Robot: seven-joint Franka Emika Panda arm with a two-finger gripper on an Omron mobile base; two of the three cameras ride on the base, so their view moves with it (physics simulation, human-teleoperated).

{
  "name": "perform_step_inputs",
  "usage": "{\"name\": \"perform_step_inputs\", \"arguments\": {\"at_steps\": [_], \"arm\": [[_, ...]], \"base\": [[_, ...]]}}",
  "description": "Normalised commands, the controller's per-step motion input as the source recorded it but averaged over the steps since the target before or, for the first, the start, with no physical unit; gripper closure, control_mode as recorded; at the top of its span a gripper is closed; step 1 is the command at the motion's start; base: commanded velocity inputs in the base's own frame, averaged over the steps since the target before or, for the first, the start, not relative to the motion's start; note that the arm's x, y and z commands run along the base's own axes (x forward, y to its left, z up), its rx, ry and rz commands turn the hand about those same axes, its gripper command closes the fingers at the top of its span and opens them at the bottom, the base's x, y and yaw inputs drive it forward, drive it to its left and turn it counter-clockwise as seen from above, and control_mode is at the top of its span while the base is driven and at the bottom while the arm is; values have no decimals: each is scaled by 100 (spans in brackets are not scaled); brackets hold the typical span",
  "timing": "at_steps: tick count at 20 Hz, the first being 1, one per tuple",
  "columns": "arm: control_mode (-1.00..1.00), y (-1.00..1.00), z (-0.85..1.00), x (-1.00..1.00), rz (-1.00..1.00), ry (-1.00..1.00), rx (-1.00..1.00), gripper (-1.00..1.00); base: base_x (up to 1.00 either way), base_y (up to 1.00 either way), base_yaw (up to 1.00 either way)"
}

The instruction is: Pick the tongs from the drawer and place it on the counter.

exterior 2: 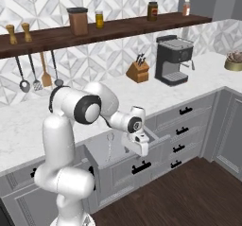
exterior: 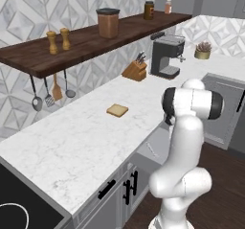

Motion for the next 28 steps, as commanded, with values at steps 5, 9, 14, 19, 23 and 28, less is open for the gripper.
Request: {"name": "perform_step_inputs", "arguments": {"at_steps": [5,9,14,19,23,28], "arm": [[-100,-93,-40,-88,0,16,9,-100],[-100,-100,-24,-100,0,10,15,-100],[-100,-100,9,-100,0,4,16,-100],[-100,-7,100,-54,0,-16,2,-100],[-100,65,97,3,6,-28,-1,-100],[-100,89,51,48,34,-11,-4,-100]], "base": [[0,0,0],[0,0,0],[0,0,0],[0,0,0],[0,0,0],[0,0,0]]}}
